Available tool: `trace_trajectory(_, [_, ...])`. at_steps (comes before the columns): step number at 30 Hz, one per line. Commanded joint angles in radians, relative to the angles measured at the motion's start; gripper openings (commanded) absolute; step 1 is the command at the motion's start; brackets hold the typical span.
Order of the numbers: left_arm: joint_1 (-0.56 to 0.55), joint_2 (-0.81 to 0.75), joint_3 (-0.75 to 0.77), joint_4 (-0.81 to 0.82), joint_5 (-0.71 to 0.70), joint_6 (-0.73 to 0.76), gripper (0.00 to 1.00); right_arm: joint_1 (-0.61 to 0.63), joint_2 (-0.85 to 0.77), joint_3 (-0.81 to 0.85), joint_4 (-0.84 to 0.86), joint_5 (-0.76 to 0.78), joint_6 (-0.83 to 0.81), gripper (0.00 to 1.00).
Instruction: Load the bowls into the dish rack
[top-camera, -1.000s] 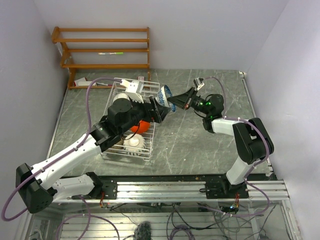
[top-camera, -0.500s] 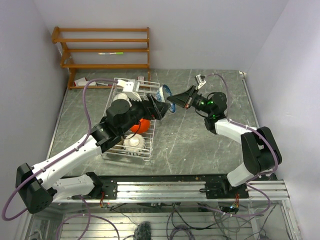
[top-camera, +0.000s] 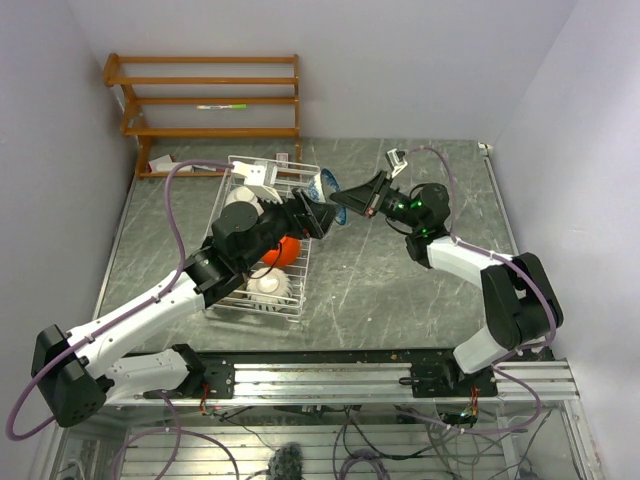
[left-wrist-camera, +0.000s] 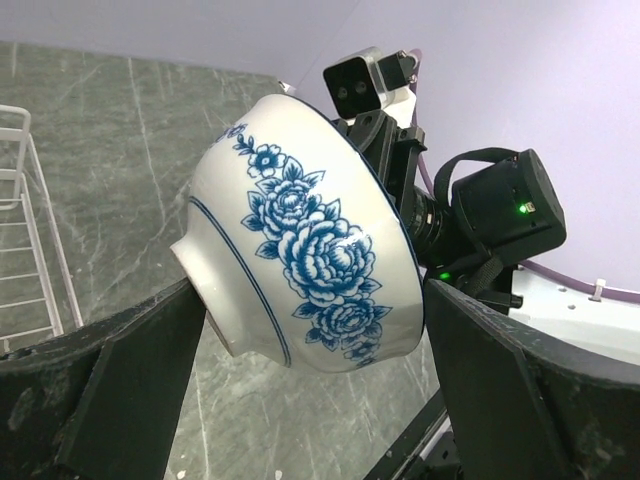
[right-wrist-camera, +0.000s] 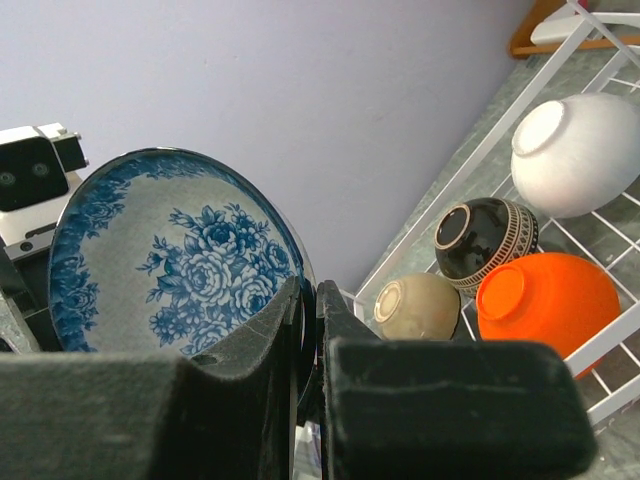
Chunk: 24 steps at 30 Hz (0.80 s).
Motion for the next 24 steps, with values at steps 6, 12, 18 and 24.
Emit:
trace_trajectory(6, [0.003,0.009,0.037,-0.099,-0.131,0.042,0.88,0.048,0.077,0.085,0.070,0.038,0.020,0.00])
trace_trajectory(12, [0.004,-0.005,0.032,-0.135,-0.198,0.055,0.67,0.066,0.103,0.097,0.082,0.047,0.022,0.00])
trace_trajectory(18, [0.003,-0.014,0.008,-0.091,-0.208,0.084,0.09,0.067,0.114,0.104,0.077,0.041,0.022,0.00])
trace_trajectory(24, [0.003,-0.006,-0.005,-0.052,-0.180,0.126,0.07,0.067,0.117,0.116,0.058,0.031,0.016,0.00])
